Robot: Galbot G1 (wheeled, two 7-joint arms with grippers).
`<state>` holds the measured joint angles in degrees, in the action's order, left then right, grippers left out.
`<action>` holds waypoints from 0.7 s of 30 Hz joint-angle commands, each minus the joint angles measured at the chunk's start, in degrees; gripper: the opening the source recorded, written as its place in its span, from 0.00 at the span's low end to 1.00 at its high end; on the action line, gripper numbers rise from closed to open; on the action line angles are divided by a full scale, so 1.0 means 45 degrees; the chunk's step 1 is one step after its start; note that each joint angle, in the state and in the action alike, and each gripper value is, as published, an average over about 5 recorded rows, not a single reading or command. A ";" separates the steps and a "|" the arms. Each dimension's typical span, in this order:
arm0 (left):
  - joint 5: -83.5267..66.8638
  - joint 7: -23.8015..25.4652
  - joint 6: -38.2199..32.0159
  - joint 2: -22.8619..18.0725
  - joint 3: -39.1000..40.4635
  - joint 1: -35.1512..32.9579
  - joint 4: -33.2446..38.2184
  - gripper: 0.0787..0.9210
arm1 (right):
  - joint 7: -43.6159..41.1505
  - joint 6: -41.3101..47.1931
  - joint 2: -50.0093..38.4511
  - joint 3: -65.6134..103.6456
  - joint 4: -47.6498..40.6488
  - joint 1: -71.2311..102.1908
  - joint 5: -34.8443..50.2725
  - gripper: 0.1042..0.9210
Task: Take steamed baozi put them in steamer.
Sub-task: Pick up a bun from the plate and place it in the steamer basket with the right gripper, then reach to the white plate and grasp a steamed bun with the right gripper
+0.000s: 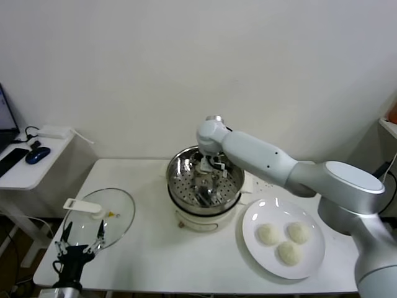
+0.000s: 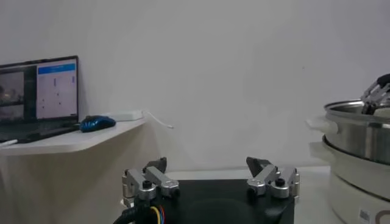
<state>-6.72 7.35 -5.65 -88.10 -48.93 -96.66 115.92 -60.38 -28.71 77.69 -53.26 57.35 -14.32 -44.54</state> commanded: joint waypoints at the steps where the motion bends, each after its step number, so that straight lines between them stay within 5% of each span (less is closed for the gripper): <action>1: 0.0010 -0.0005 0.0012 -0.0013 0.0011 -0.0006 0.0009 0.88 | -0.0146 -0.0283 0.0022 0.0224 -0.0021 -0.0065 0.0144 0.88; 8: 0.0004 -0.0010 0.0019 -0.0049 0.0005 -0.0025 0.0074 0.88 | -0.0839 0.0171 -0.1412 -0.0665 0.1697 -0.1503 0.2917 0.88; 21: -0.0142 -0.0022 0.0042 -0.0103 0.0061 0.0016 0.0236 0.88 | -0.2073 0.4609 -0.6773 -0.4986 0.4423 -0.6066 1.2884 0.88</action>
<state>-7.25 7.26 -5.59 -88.56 -48.70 -96.64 116.90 -66.85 -18.54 61.61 -64.36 70.16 -29.41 -13.55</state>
